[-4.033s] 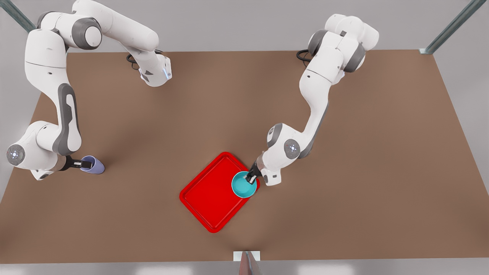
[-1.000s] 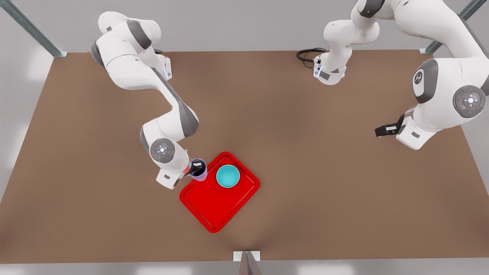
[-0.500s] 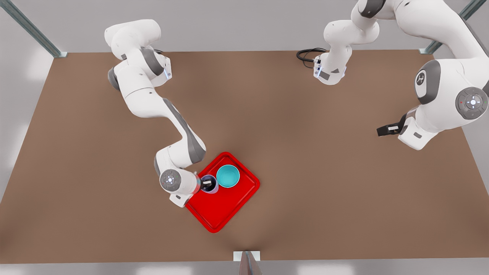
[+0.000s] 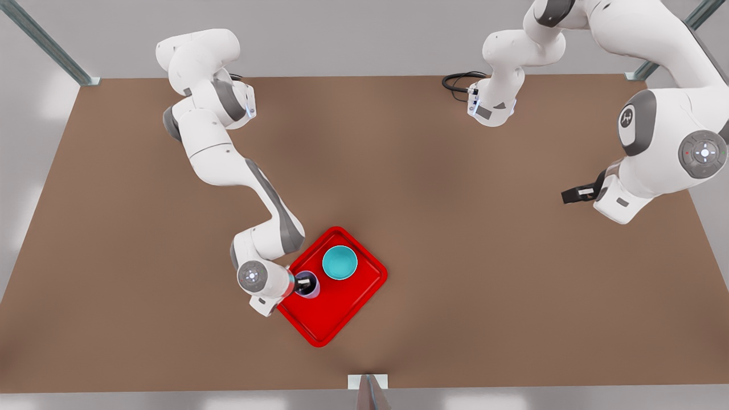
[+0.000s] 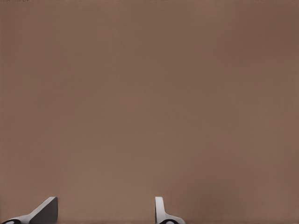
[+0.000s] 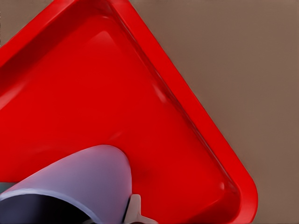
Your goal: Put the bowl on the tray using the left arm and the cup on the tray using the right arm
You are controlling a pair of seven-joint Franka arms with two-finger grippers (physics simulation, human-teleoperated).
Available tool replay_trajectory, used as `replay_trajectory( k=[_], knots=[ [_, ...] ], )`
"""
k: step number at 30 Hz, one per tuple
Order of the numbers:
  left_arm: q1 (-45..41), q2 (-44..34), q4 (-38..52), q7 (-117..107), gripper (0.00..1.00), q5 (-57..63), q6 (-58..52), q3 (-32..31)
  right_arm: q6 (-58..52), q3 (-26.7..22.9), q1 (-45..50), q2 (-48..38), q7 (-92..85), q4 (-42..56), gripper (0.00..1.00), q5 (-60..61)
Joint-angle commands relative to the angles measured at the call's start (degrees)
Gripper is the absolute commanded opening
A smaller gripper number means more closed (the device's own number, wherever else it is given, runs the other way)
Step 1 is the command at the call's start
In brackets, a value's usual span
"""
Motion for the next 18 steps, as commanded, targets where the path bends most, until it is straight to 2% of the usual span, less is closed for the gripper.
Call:
replay_trajectory(
  k=[1, 6, 8, 9, 10, 18],
  knots=[
    [0.0, 0.1, 0.0, 0.0, 1.00, 0.0, 0.0, 0.0, 0.2, 0.0, 0.0, 0.1, 0.1, -0.1, 0.21, -0.3],
    [0.0, 0.1, 0.0, -0.1, 1.00, 0.0, -0.2, 0.0, 1.0, -0.1, -0.1, 0.6, -0.2, -0.2, 0.21, -0.3],
    [0.0, 0.0, 0.0, -0.4, 1.00, 0.0, -0.6, 0.0, 0.8, 0.2, -0.1, 0.6, -0.3, -0.2, 0.45, -0.2],
    [0.0, 0.0, 0.0, -0.4, 1.00, 0.0, -0.8, 0.0, 0.5, 0.4, 0.0, 0.5, -0.2, -0.2, 0.87, -0.2],
    [0.0, 0.0, 0.0, -0.4, 1.00, 0.0, -0.8, 0.0, 0.5, 0.4, 0.0, 0.5, -0.2, -0.2, 1.00, -0.1],
    [0.0, 0.0, -0.1, -0.4, 1.00, 0.0, -0.8, 0.0, 0.5, 0.4, 0.0, 0.3, 0.1, -0.2, 1.00, 0.6]
  ],
)
